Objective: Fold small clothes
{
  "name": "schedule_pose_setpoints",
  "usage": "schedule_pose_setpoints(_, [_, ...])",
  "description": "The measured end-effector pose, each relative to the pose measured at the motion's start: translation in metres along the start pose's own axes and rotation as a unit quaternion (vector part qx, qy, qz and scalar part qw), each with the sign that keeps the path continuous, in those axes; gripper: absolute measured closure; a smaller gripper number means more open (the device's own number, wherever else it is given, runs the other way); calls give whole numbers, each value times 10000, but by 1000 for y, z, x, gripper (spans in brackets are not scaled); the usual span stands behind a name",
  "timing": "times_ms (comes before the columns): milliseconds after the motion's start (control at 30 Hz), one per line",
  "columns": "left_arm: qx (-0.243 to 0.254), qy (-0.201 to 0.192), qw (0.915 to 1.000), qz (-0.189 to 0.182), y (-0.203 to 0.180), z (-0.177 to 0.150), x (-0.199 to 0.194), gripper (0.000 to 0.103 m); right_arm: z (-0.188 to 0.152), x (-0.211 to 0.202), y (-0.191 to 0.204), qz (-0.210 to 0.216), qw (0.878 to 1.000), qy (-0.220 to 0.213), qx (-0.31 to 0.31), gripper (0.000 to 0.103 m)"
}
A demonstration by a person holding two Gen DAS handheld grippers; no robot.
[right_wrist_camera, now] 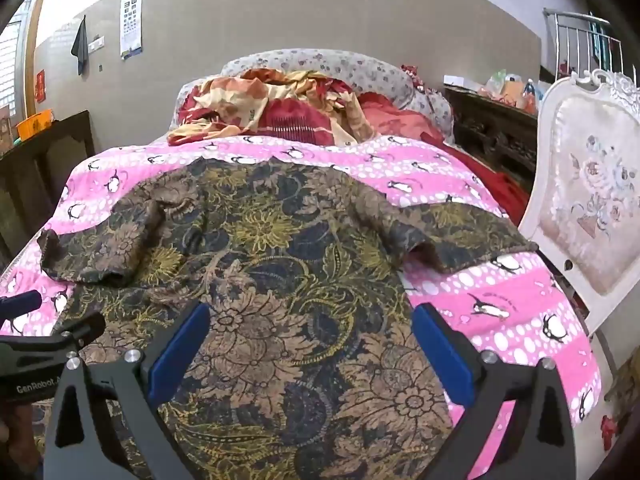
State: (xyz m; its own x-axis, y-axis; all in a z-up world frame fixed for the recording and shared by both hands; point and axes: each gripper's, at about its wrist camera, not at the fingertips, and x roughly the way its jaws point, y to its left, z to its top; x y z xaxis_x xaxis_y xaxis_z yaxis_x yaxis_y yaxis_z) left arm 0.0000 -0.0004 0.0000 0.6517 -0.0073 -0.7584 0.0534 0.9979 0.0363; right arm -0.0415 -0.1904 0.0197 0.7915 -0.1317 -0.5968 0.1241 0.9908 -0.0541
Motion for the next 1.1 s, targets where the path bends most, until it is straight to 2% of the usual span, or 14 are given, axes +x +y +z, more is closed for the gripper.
schedule_pose_setpoints(200, [-168, 12, 9998, -118, 8, -8, -3, 17, -2, -5, -4, 76, 9995, 239, 214, 0])
schedule_pose_setpoints(467, [-227, -66, 9993, -290, 12, -7, -22, 17, -3, -25, 0, 68, 9998, 85, 185, 0])
schedule_pose_setpoints(700, [-224, -166, 9992, -273, 10, -10, -33, 17, -4, -39, 5, 71, 9998, -27, 156, 0])
schedule_pose_setpoints(900, [-207, -140, 9994, -253, 9, -12, -30, 17, -5, -35, 13, -165, 9998, 112, -29, 0])
schedule_pose_setpoints(1100, [-213, -10, 9994, -266, 12, -16, -15, 17, -8, -22, 10, -219, 9994, 269, 35, 0])
